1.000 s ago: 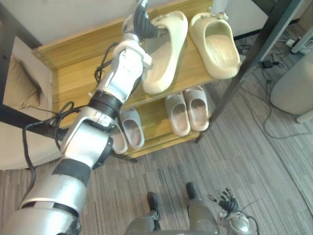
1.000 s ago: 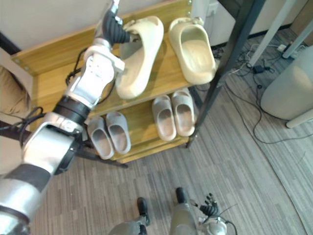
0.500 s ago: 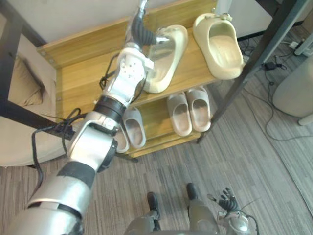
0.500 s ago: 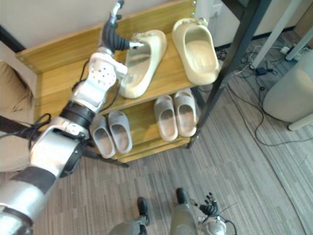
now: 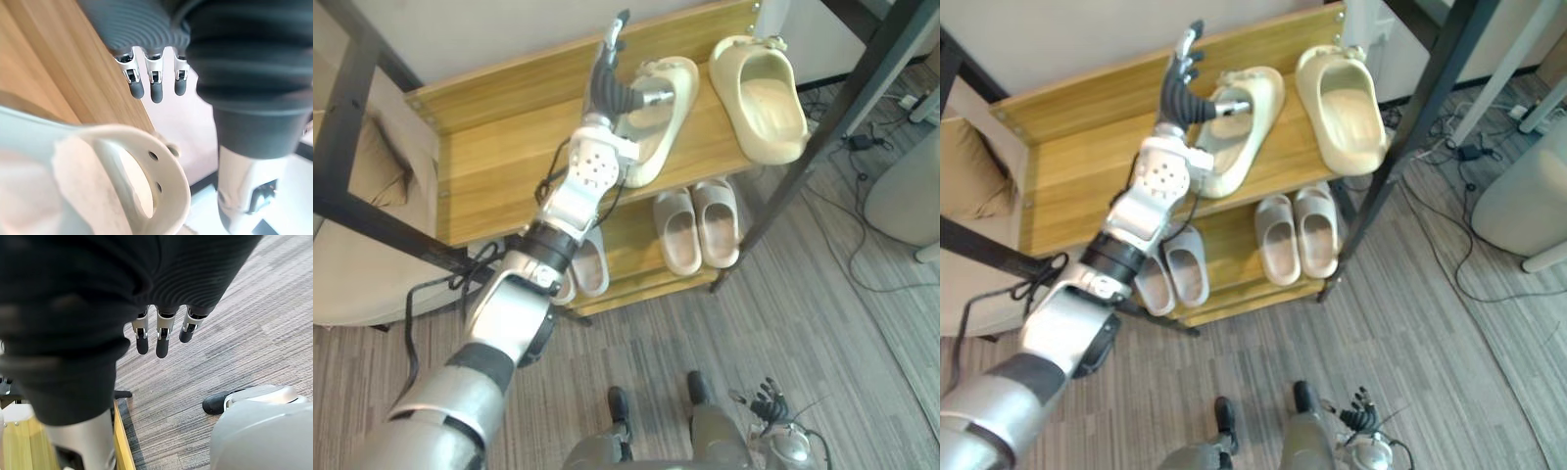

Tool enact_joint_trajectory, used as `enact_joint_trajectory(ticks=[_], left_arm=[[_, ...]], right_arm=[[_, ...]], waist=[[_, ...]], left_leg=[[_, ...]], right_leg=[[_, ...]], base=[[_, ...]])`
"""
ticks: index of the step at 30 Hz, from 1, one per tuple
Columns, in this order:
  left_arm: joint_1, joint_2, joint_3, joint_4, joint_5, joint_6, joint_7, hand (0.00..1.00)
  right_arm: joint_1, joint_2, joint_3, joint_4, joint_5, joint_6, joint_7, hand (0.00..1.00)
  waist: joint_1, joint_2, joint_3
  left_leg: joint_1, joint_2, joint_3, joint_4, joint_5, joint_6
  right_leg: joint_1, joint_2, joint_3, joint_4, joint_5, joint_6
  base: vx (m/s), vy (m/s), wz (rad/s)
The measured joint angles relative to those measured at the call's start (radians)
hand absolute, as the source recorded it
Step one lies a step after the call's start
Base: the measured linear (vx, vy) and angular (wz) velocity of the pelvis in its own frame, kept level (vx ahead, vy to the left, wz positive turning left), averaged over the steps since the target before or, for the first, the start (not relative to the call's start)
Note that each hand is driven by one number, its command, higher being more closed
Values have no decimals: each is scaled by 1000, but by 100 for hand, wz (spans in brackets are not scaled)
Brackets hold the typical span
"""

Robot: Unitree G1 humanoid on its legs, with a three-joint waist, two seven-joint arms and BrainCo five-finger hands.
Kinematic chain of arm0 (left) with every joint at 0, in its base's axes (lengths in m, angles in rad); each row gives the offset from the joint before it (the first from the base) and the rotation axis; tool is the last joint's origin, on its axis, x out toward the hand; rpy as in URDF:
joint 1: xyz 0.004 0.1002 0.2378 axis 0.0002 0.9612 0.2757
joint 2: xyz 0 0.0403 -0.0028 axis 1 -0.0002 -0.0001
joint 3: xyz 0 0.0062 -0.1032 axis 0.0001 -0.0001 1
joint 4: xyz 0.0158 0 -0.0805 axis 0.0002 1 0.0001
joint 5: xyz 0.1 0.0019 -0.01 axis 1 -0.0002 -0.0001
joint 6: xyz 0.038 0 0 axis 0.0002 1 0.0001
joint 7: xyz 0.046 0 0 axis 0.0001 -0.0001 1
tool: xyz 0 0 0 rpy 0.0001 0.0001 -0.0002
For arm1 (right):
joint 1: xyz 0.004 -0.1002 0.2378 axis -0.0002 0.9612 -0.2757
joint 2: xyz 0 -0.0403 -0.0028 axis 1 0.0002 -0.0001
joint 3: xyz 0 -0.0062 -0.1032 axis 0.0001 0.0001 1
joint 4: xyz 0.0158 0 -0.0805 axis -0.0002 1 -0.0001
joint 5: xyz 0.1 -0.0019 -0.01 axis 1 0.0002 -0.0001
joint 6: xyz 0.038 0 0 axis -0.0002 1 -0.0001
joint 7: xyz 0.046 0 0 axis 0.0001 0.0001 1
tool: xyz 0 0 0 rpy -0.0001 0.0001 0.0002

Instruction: Organize the slippers on the shoe rack

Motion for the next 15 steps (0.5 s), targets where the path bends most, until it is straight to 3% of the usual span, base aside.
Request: enact_joint_trajectory(ticks=[8, 15], left_arm=[[186, -1, 36, -164, -132, -49, -4, 0], [311, -2, 59, -194, -216, -66, -7, 0]], right_arm=[[-54, -3, 11, 80, -17, 16, 1, 0], [-87, 0, 50, 129, -19, 36, 3, 0]], waist=[[1, 1, -10], [5, 0, -13]], left_leg=[[3, 3, -45, 0, 10, 0], [17, 8, -75, 0, 11, -2]], right_leg=[[31, 0, -36, -24, 5, -5], [112, 9, -75, -134, 60, -7]], base=[[-11, -24, 13], [2, -10, 13]])
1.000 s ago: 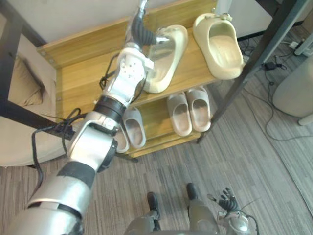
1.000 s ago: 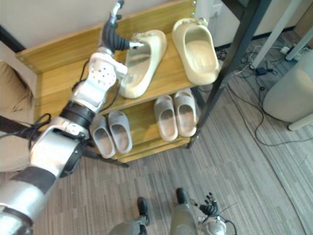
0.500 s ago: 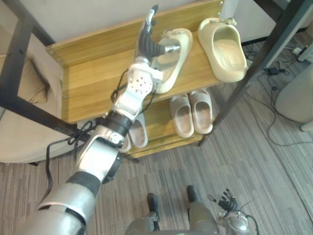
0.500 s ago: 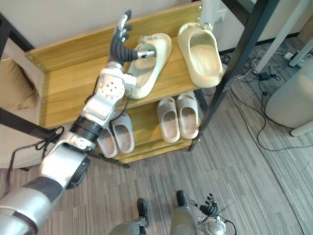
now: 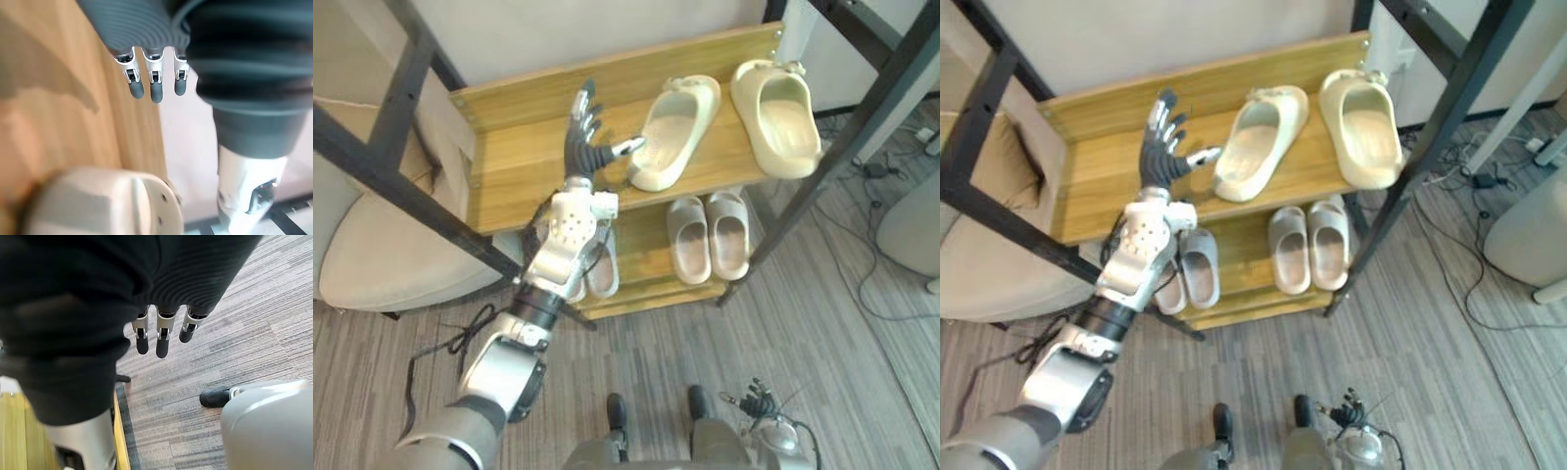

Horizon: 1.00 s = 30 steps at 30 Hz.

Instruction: Organize the slippers on the shoe rack

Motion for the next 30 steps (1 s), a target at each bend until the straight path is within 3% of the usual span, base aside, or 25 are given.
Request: enact_joint_trajectory(ticks=[10, 30], left_arm=[[84, -23, -39, -27, -23, -5, -45, 0], [72, -107, -189, -26, 23, -17, -84, 0]], right_arm=[[-17, 4, 13, 27, -37, 14, 1, 0], [-17, 19, -13, 36, -38, 19, -3, 0]], waist=[[2, -2, -1], [0, -15, -1]], left_leg=[[7, 0, -15, 0, -1, 0], [22, 14, -16, -1, -6, -7]], right_leg=[[57, 4, -24, -79, 34, -2], [79, 18, -31, -93, 38, -5]], base=[[4, -4, 6], [0, 0, 0]])
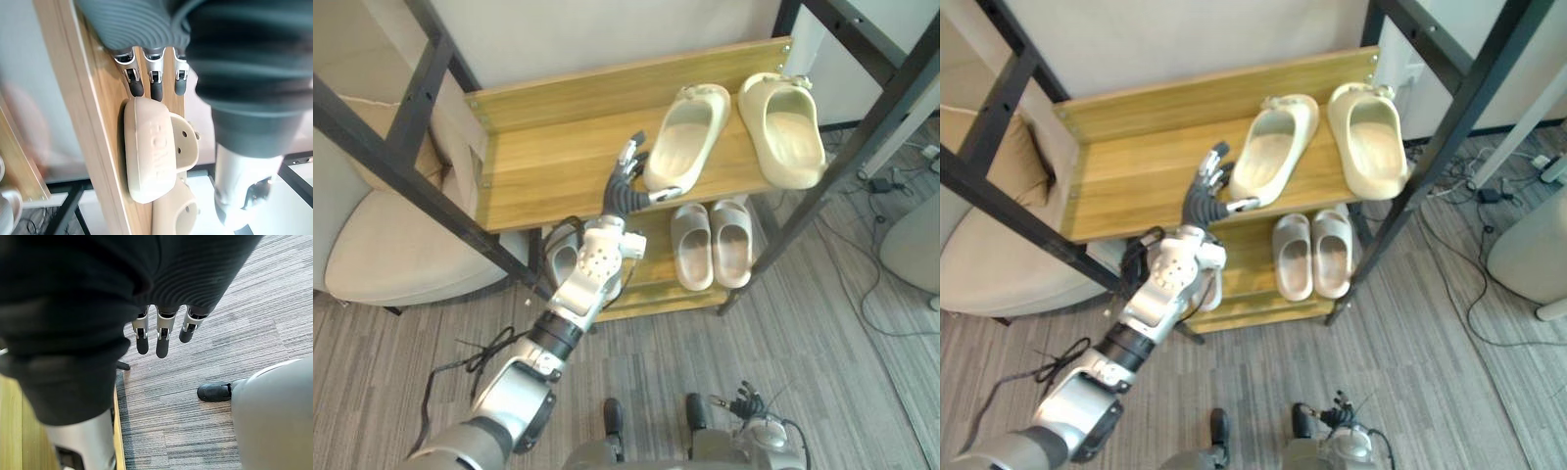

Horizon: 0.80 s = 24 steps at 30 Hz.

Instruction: Organize the slippers on the shoe rack

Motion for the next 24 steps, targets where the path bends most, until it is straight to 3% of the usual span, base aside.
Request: enact_joint_trajectory(ticks=[9, 24], left_arm=[[-53, -110, -78, 43, -2, 1, 12, 0], [-143, -102, -26, 118, 2, 3, 22, 0]], right_arm=[[4, 16, -41, 0, 0, 0, -9, 0], [19, 26, -84, -18, 1, -1, -13, 0]], waist=[[0, -7, -3], [0, -5, -15]], left_leg=[[-3, 5, 22, 0, -4, -4], [11, 3, 45, 0, -7, -3]], right_leg=[[-15, 1, 26, 1, 0, -1], [-48, -1, 47, 78, -40, 2]], base=[[-5, -1, -8], [-5, 5, -3]])
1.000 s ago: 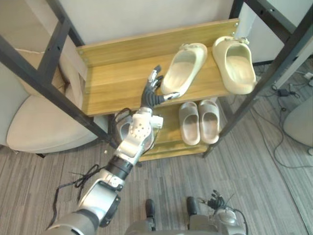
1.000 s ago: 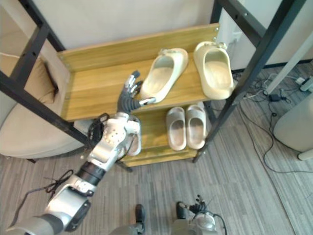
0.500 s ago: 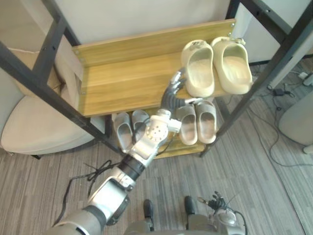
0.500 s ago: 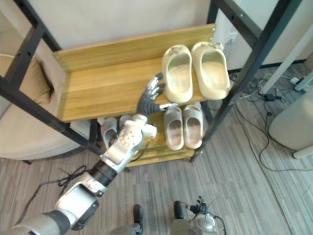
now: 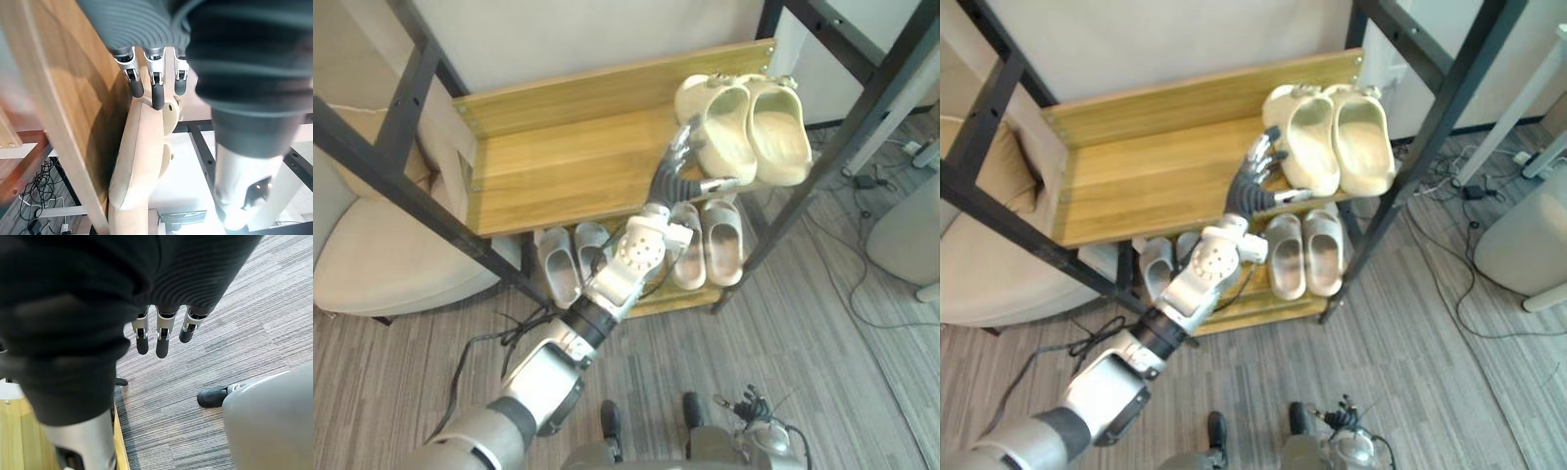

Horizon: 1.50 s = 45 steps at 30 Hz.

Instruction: Organize the slippers on the shoe rack

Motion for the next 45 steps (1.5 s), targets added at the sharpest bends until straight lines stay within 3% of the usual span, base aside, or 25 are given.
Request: enact_joint_trajectory(ticks=[15, 21, 25, 33, 35, 40, 45], left_arm=[[89, 112, 130, 7, -1, 21, 0, 0], [171, 134, 140, -220, -26, 14, 3, 0], [206, 135, 84, -380, -67, -24, -4, 0], [404, 115, -42, -576, -169, -51, -107, 0], [494, 119, -89, -611, -200, -51, -143, 0], [661, 164, -148, -611, -222, -36, -239, 0], [840, 190, -159, -459, -226, 3, -331, 0]], right_arm=[[-18, -2, 28, 13, 0, 3, 5, 0], [-26, -4, 65, 45, 0, 6, 6, 0], [-24, -12, 88, 54, -1, 11, 9, 0], [-31, -16, 136, 88, -1, 12, 16, 0], [-30, -16, 159, 101, -2, 13, 16, 0], [-42, -10, 197, 105, -40, 14, 26, 0], [-45, -4, 227, 117, -60, 14, 41, 0]], waist=[[-4, -1, -9], [12, -4, -10], [32, -5, -11], [53, -9, -53], [74, -11, -70], [91, -13, -82], [99, -22, -86]], left_leg=[[4, 3, -45, 0, 1, -2], [9, 2, -56, 0, 2, -2], [8, 1, -59, 0, 2, -1], [11, -6, -91, 0, 2, -1], [11, -7, -100, 0, 2, -1], [30, -9, -120, 0, 2, -1], [38, -15, -153, 0, 2, -1]], right_leg=[[64, 6, -53, -77, 35, -7], [74, 2, -61, -78, 35, -7], [74, 1, -61, -77, 34, -6], [91, -5, -86, -77, 21, -3], [96, -5, -96, -77, 17, -5], [126, -2, -124, -77, 8, -3], [146, -4, -161, -77, -3, -1]], base=[[0, -9, 8], [-8, -1, 5], [0, 0, 0], [9, -3, 10], [-8, -10, 15], [-15, -14, 16], [-28, -15, 19]])
